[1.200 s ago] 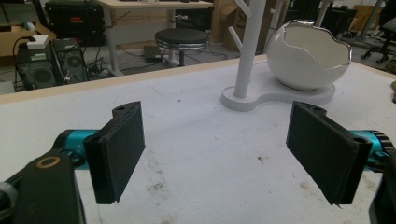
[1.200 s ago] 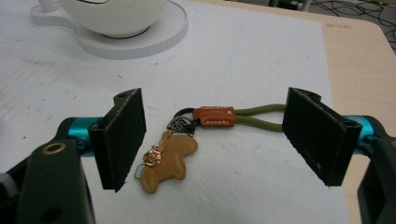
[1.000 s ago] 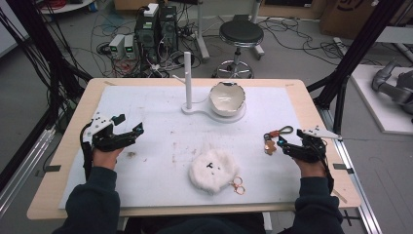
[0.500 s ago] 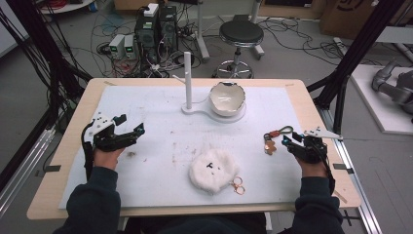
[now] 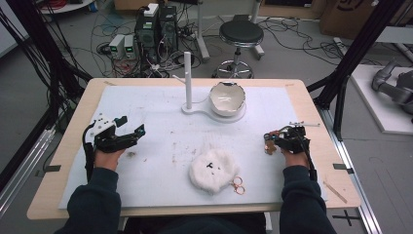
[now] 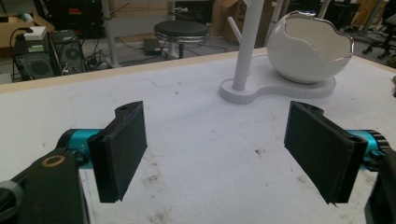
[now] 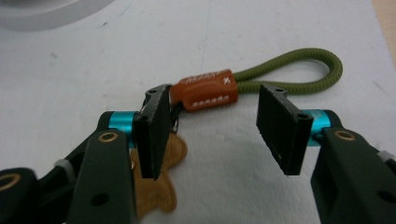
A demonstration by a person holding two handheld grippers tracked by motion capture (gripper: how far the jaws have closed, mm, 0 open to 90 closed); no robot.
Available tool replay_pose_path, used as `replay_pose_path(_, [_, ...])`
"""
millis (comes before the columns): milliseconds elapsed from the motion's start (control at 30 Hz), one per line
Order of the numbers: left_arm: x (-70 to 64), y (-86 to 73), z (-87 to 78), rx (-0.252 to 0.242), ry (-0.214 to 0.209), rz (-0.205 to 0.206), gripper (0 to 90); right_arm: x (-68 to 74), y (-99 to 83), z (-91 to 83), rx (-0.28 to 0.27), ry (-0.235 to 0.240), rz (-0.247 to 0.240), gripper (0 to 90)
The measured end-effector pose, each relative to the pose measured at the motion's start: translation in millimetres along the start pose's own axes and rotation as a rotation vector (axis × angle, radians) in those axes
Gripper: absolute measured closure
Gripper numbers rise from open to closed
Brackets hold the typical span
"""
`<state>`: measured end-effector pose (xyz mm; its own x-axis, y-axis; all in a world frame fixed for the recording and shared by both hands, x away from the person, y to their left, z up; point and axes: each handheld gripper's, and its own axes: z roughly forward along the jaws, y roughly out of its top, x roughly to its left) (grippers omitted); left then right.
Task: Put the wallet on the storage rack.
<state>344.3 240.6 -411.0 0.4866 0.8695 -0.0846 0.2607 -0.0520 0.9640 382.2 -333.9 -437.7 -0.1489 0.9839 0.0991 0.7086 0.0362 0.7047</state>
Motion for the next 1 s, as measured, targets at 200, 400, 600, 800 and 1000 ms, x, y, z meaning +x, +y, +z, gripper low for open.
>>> replay_pose_path(200, [1.1,-0.4,0.4,0.005,-0.004,-0.002,21.0,-3.7,9.2,17.7,0.002,-0.005,0.041,30.9])
replay_pose_path(400, [1.0,-0.6,0.7,0.005,-0.004,-0.002,21.1,8.4,14.2,26.3,0.027,0.004,-0.164,49.7])
replay_pose_path(600, [1.5,-0.7,0.6,0.007,-0.006,-0.003,21.1,6.5,15.2,20.2,0.055,0.094,-0.414,52.4])
replay_pose_path(800, [2.6,-1.0,-0.2,0.005,-0.002,-0.005,21.1,-2.7,13.3,11.0,0.091,0.211,-0.539,50.3])
replay_pose_path(1000, [1.8,-1.2,0.3,0.007,-0.004,-0.004,21.4,-15.0,15.0,5.3,0.023,0.1,-0.209,34.9])
